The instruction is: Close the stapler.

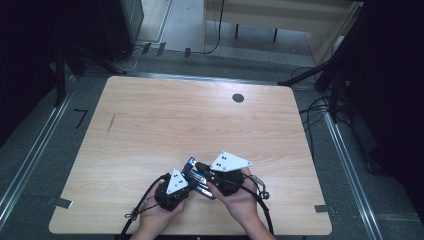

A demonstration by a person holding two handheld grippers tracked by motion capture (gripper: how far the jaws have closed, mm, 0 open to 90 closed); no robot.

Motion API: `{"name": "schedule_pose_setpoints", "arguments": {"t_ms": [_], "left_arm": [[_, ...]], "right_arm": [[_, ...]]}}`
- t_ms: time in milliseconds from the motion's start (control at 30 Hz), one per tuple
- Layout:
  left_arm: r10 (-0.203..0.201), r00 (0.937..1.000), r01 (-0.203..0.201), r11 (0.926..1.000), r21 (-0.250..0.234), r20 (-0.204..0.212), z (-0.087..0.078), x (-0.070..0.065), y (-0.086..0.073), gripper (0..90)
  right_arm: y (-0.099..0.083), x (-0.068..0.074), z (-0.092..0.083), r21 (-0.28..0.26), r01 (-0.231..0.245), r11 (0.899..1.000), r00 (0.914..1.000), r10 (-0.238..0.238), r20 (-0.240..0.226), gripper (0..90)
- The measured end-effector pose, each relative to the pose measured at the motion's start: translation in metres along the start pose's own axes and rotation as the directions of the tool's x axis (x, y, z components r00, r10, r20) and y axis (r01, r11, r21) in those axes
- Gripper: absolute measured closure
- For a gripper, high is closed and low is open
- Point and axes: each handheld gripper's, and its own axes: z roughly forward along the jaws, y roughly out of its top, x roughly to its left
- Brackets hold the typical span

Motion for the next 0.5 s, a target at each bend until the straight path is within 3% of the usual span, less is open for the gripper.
{"name": "schedule_pose_setpoints", "arguments": {"t_ms": [500], "left_arm": [[0.006,1.0,-0.006,1.0,-0.001,-0.004,0.0001,-0.0006,0.0,90.0]], "right_arm": [[0.0075,0.001,0.0082,0.003,0.015,1.0,0.9999,-0.014,-0.003,90.0]]}}
